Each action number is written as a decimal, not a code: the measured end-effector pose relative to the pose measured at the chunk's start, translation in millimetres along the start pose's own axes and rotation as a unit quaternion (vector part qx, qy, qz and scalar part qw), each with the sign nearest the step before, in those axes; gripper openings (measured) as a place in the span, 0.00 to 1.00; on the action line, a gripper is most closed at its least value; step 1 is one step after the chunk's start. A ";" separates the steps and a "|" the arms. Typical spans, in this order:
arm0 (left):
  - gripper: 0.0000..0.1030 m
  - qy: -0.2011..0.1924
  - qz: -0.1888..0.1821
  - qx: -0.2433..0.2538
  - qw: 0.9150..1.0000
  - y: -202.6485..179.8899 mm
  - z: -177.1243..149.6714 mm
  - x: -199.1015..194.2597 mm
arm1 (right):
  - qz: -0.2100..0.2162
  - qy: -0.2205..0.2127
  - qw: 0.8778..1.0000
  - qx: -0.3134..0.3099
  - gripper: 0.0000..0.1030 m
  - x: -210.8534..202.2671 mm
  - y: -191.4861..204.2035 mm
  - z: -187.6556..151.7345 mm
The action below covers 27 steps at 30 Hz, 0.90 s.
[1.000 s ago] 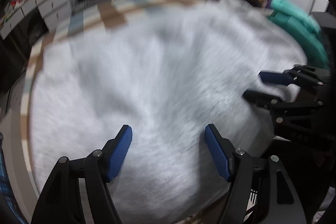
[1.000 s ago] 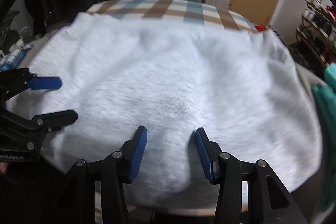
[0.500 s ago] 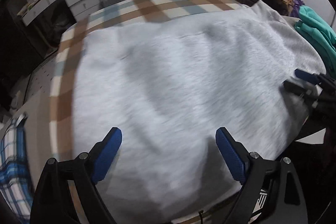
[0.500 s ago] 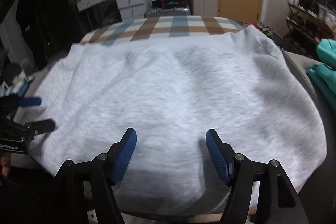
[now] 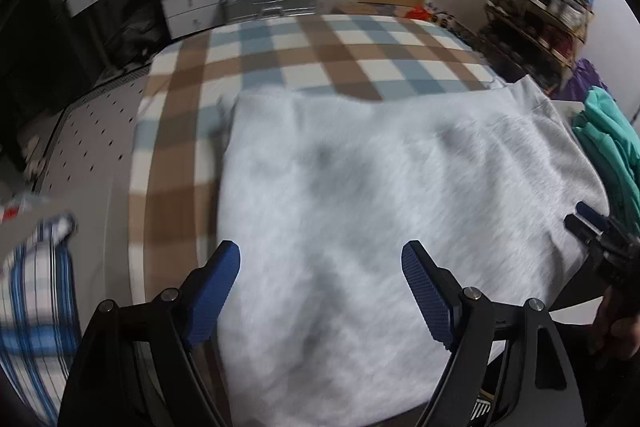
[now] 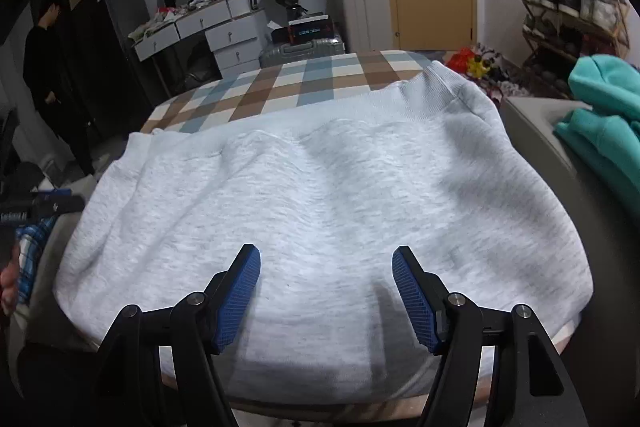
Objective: Fold large clothes
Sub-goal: 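Press the sweatshirt body flat with both open grippers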
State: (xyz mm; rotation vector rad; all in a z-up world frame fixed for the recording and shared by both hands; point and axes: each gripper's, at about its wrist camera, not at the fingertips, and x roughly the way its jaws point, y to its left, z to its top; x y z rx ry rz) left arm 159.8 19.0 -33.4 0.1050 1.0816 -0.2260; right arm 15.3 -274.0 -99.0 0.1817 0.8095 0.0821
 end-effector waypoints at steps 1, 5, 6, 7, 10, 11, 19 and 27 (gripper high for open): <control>0.78 0.008 0.005 0.008 1.000 -3.2 9.1 6.3 | 0.001 0.000 1.000 0.005 0.66 -0.8 -1.3 -0.3; 0.78 0.089 -0.001 -0.001 0.996 -10.1 40.5 65.4 | 0.003 0.004 1.000 0.014 0.66 0.1 -6.1 0.4; 0.78 0.101 0.006 -0.007 0.995 -7.7 41.8 76.0 | 0.003 0.005 1.000 0.014 0.66 0.4 -7.2 0.2; 0.78 0.107 0.015 -0.006 0.994 -9.2 41.5 89.5 | 0.001 0.005 1.000 0.015 0.66 0.5 -8.5 -0.1; 0.85 0.120 0.023 -0.018 0.992 5.7 24.0 113.5 | -0.001 0.009 1.000 0.022 0.66 1.8 -12.0 -0.9; 0.85 0.124 0.013 -0.031 0.992 11.2 23.3 113.4 | 0.000 0.013 1.000 0.024 0.66 2.9 -12.8 -0.9; 0.82 0.067 0.032 -0.025 0.997 17.9 37.3 59.2 | 0.013 0.019 1.000 0.010 0.66 5.3 -0.9 -1.2; 1.00 0.115 0.136 -0.053 0.983 47.5 10.7 104.1 | 0.003 0.016 1.000 0.006 0.68 4.3 -0.9 -1.1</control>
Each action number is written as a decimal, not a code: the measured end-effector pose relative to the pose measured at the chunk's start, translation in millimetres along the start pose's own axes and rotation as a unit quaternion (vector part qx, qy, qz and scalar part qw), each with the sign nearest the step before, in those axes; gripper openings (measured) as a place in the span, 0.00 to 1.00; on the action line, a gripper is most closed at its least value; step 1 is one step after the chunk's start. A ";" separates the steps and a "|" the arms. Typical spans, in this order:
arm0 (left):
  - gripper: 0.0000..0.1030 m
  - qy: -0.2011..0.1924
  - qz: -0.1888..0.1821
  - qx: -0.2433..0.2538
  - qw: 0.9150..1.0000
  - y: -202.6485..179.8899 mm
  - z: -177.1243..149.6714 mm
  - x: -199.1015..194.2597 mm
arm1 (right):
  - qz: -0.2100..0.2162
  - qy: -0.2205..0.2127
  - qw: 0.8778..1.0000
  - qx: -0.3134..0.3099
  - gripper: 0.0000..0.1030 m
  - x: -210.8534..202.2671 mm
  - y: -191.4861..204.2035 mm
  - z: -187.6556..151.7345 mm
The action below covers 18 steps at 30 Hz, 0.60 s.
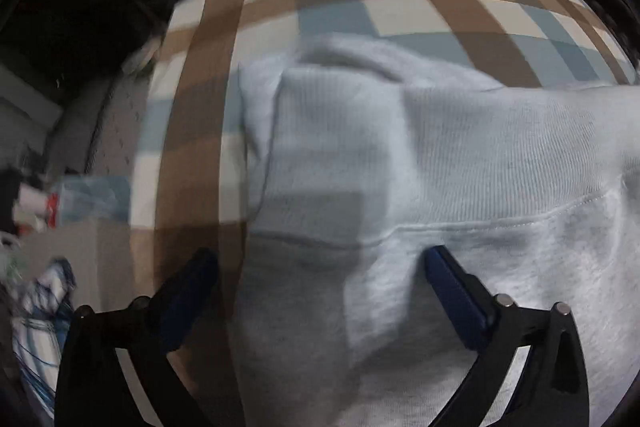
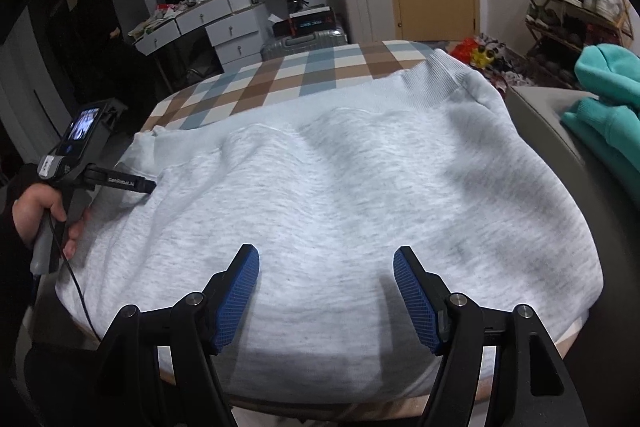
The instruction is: Fold large clothes
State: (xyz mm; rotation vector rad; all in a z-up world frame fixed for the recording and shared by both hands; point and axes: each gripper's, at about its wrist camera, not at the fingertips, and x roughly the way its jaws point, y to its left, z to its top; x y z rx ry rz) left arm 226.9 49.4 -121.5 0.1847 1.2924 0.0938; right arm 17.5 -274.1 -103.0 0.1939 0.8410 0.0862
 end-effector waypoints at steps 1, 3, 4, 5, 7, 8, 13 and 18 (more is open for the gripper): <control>1.00 0.003 -0.016 -0.017 1.000 6.6 -1.4 1.2 | -0.002 0.000 1.000 0.004 0.68 0.0 -2.4 0.5; 0.99 0.013 -0.024 -0.033 0.999 19.4 -5.9 -2.0 | -0.007 -0.001 1.000 0.019 0.68 0.2 -11.1 1.6; 0.97 0.012 -0.017 -0.033 0.999 23.1 -8.6 -6.6 | -0.008 0.001 1.000 0.028 0.68 0.8 -16.3 2.0; 0.97 0.007 -0.012 -0.031 0.999 25.8 -10.5 -12.5 | -0.009 0.003 0.999 0.039 0.68 1.4 -21.0 2.1; 0.97 -0.010 -0.014 -0.024 1.000 31.0 -23.1 -35.6 | -0.008 0.006 0.998 0.058 0.68 2.3 -28.6 1.9; 0.97 -0.022 -0.015 -0.017 1.000 31.3 -29.6 -47.0 | -0.006 0.005 0.998 0.069 0.68 1.5 -33.0 1.8; 0.97 -0.068 -0.074 0.061 0.993 6.2 -87.7 -94.8 | -0.019 -0.015 0.996 0.085 0.68 -8.0 -40.7 2.4; 0.99 -0.016 -0.106 0.082 0.991 -11.1 -118.6 -55.0 | -0.023 0.015 0.992 0.127 0.68 4.7 -61.7 0.4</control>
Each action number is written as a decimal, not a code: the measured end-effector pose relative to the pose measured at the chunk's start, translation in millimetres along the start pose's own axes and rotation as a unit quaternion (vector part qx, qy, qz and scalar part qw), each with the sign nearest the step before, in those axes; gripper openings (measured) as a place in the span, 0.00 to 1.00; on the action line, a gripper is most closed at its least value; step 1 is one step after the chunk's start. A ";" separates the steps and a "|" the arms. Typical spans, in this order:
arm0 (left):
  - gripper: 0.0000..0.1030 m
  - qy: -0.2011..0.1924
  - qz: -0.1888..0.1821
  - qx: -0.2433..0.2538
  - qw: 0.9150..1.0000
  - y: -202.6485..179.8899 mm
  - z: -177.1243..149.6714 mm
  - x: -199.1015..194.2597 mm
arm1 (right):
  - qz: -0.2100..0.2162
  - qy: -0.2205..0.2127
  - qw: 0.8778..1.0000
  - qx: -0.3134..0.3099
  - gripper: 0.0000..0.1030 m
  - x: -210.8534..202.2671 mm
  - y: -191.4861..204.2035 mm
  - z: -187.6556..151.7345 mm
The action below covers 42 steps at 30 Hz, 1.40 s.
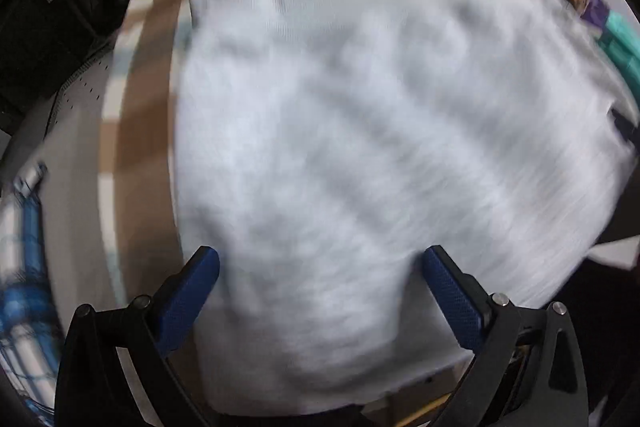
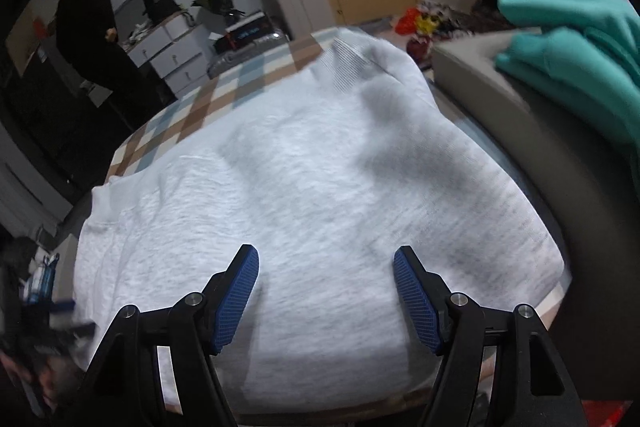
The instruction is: Fold large clothes
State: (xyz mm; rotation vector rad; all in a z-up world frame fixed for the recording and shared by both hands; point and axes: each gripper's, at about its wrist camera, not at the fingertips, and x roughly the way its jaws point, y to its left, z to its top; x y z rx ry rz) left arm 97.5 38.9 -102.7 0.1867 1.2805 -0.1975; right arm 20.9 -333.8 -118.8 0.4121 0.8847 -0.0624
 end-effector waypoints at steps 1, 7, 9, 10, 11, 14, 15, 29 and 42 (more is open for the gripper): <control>0.99 -0.005 -0.023 -0.027 0.999 5.5 -1.1 2.2 | 0.001 0.009 1.000 0.008 0.69 4.0 -3.9 0.6; 0.99 -0.003 -0.040 -0.088 0.995 20.4 -0.4 0.0 | -0.012 0.011 1.000 -0.002 0.68 8.4 -2.1 3.3; 0.98 0.005 -0.025 -0.099 0.995 14.7 -4.2 -14.8 | -0.022 -0.003 1.000 -0.013 0.65 -3.2 2.1 3.6; 0.98 -0.005 -0.034 -0.095 0.995 5.4 -14.5 -29.6 | -0.031 -0.023 0.999 -0.026 0.65 -12.8 5.0 4.1; 0.98 -0.018 -0.047 -0.081 0.995 -5.4 -25.0 -44.7 | -0.038 -0.042 0.998 -0.037 0.65 -20.9 7.0 3.9; 0.99 -0.031 -0.025 -0.039 0.998 -25.7 -41.1 -56.3 | -0.072 -0.059 0.993 -0.075 0.68 -34.8 8.3 7.0; 0.99 -0.019 -0.012 -0.027 0.999 -28.7 -43.2 -47.3 | -0.082 -0.040 0.992 -0.084 0.67 -29.3 6.0 8.7; 0.99 -0.079 0.013 0.091 0.993 -127.6 -13.6 -99.7 | -0.049 0.035 0.995 -0.083 0.69 -39.6 -12.1 2.6; 0.99 -0.020 -0.072 0.078 0.994 -149.5 5.1 -25.3 | 0.087 0.108 0.984 0.107 0.69 -35.5 -67.4 -8.8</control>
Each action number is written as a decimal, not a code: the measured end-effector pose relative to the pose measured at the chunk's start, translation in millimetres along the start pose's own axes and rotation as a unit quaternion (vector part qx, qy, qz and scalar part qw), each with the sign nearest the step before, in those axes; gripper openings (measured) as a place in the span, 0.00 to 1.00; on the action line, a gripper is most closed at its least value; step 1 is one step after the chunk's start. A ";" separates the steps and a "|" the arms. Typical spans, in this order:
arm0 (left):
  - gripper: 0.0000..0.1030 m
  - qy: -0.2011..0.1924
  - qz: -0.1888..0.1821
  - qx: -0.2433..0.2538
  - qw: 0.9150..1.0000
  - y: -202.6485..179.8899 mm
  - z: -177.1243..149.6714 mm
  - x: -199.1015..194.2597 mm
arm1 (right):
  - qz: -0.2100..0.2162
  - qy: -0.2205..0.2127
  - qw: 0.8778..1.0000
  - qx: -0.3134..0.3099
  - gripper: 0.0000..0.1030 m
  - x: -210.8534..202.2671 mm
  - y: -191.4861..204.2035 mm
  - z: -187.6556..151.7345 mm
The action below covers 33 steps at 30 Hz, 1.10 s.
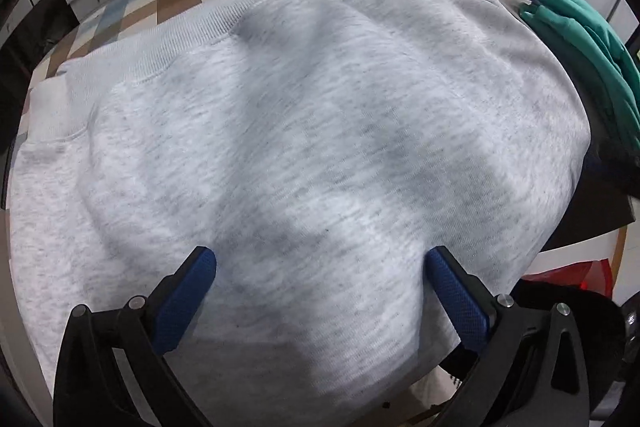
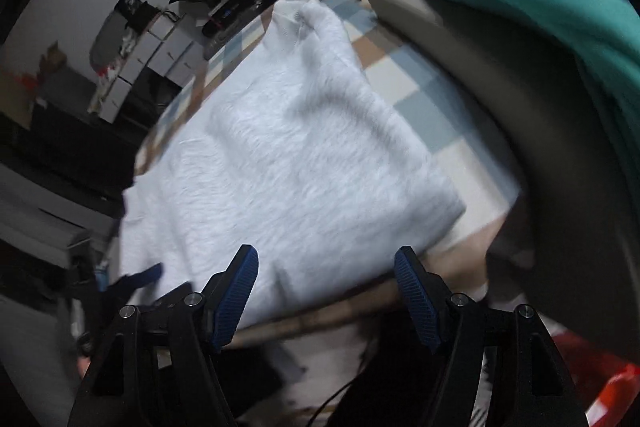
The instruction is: Fold large clothes
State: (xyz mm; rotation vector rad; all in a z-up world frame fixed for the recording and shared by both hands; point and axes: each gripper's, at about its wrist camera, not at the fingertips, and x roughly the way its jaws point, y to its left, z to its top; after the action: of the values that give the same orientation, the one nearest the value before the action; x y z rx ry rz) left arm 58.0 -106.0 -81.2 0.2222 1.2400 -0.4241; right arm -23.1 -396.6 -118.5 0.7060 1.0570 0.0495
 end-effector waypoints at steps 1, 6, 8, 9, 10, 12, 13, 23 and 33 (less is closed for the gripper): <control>0.99 0.004 0.002 0.000 1.000 0.6 3.5 1.9 | 0.012 0.015 1.000 0.018 0.69 0.9 -5.9 -3.7; 0.99 -0.002 -0.001 0.002 1.000 4.6 18.8 7.7 | 0.042 0.030 0.996 0.067 0.70 16.2 -28.1 -4.3; 0.99 -0.008 -0.004 0.006 1.000 8.4 19.0 10.0 | 0.057 0.034 0.995 0.079 0.70 30.7 -28.7 3.4; 0.99 -0.011 -0.006 0.006 1.000 8.6 18.3 9.6 | 0.072 0.044 0.991 0.100 0.71 40.2 -32.1 8.2; 0.99 -0.014 -0.009 0.004 1.000 13.1 22.1 17.5 | 0.087 0.034 0.988 0.119 0.70 38.5 -34.9 9.5; 0.99 -0.022 -0.012 -0.001 1.000 20.9 29.6 23.3 | 0.097 0.038 0.985 0.140 0.72 45.0 -33.6 20.4; 0.99 -0.026 -0.011 -0.001 1.000 21.5 31.5 24.5 | 0.097 0.035 0.985 0.137 0.78 49.5 -28.4 26.2; 0.99 -0.040 -0.011 0.000 0.999 26.6 47.8 31.3 | 0.066 -0.057 0.991 0.104 0.75 66.4 -2.7 44.7; 0.99 -0.038 -0.017 0.013 0.999 25.0 47.8 30.1 | 0.191 -0.106 0.975 0.050 0.73 50.5 14.0 33.3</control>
State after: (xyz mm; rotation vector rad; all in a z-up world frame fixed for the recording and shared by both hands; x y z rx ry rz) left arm 117.9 -107.8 -96.2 0.2048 1.1656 -0.4738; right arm 33.7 -384.3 -140.3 0.9769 0.7120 0.2490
